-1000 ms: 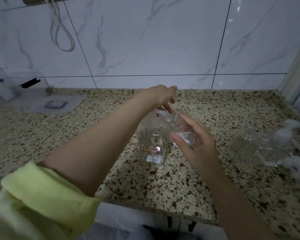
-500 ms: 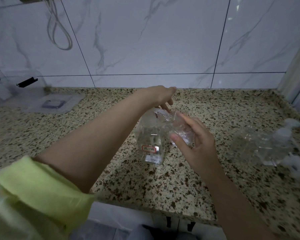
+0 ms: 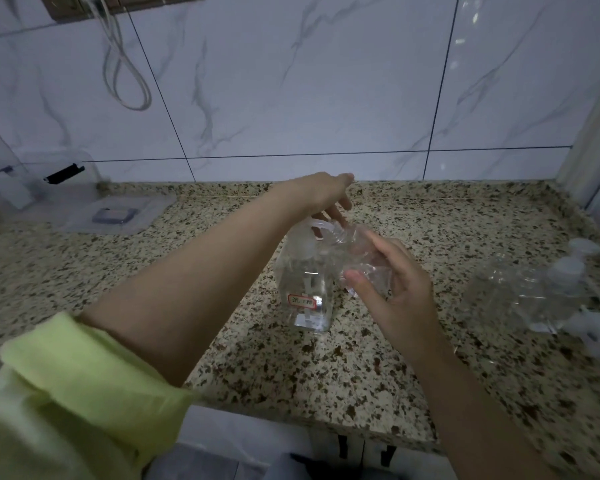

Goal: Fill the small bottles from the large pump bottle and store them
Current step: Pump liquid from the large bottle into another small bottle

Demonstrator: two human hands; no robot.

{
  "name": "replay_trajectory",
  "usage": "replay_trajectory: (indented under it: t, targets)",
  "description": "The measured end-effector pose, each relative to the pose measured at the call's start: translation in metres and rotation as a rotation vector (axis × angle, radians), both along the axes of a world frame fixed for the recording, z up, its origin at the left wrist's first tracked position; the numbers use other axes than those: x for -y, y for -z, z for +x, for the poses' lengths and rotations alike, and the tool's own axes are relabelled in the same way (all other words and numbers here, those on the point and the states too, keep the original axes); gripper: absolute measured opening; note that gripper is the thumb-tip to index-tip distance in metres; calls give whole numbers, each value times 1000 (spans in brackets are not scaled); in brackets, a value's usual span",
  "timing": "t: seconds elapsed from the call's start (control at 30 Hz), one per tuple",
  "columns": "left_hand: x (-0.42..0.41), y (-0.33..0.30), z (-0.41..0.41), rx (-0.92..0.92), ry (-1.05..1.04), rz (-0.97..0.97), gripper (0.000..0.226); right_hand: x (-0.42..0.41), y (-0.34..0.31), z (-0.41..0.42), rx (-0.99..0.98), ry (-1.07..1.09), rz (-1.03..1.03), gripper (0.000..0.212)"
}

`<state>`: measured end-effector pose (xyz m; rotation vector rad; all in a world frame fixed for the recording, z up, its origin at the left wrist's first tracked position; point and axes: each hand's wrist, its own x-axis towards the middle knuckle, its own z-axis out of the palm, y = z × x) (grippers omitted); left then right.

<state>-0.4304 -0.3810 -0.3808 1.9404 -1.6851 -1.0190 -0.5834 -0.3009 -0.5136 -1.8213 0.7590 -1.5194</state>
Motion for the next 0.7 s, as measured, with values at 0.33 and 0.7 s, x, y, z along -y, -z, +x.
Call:
replay_trajectory:
  t: [0.33,0.7]
  targets:
    - [1,3,2,15,6,2,62,1,0,1,-22,15,-1,59]
    - [-2,1,-2,65,21,-15,61,0,-2,2,-8,12,9,58]
